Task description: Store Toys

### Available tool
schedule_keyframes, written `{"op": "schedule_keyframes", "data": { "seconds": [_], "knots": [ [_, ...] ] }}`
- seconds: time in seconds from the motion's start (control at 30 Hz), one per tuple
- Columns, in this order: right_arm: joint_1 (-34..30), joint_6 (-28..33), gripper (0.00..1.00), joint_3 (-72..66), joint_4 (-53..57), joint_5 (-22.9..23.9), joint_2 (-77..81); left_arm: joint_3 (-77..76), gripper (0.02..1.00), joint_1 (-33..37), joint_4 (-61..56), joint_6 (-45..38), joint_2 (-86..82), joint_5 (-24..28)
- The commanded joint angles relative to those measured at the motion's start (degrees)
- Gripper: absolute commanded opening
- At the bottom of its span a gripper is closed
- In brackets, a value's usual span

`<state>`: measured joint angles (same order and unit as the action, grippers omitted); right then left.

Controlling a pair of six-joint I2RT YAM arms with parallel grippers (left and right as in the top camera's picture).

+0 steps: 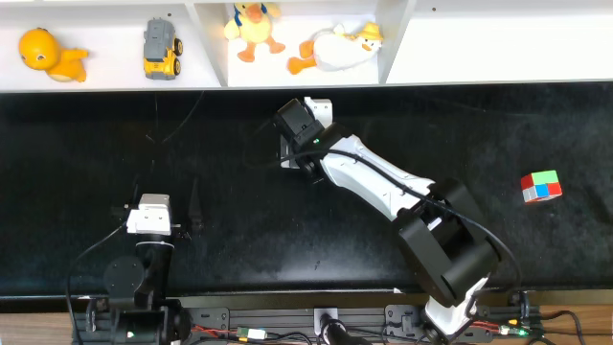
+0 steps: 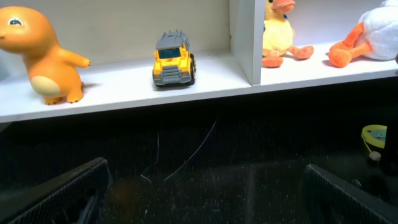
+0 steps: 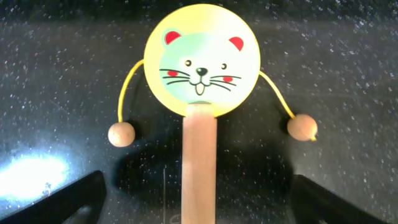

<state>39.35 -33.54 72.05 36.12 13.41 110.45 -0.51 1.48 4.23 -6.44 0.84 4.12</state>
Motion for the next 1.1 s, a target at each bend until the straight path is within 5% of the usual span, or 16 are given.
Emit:
{"op": "schedule_keyframes", "data": {
  "seconds": [0.03, 0.23, 0.43, 0.9, 1.1],
  "knots": [
    [-0.42, -0.07, 0.649, 1.09, -0.42, -1.38, 1.68, 0.07, 0.998, -0.15, 0.2, -0.85, -0.72, 0.76],
    [-0.42, 0.37, 0.279, 1.09, -0.42, -1.38, 1.68, 0.07, 0.998, -0.15, 0.2, -0.83, -0.72, 0.76],
    [-0.39, 0.44, 0.042, 1.09, -0.39, -1.4, 1.68, 0.07, 0.998, -0.15, 0.2, -0.83, -0.72, 0.76],
    [-1.44, 2.45, 0.042, -12.83, 3.93, 1.57, -16.33, 0.07, 0.998, -0.15, 0.2, -0.83, -0.72, 0.76],
    [-11.41, 5.01, 0.045, -24.7, 9.14, 0.17, -38.21, 0.07, 0.998, -0.15, 0.2, -0.83, -0.72, 0.76]
  ]
}}
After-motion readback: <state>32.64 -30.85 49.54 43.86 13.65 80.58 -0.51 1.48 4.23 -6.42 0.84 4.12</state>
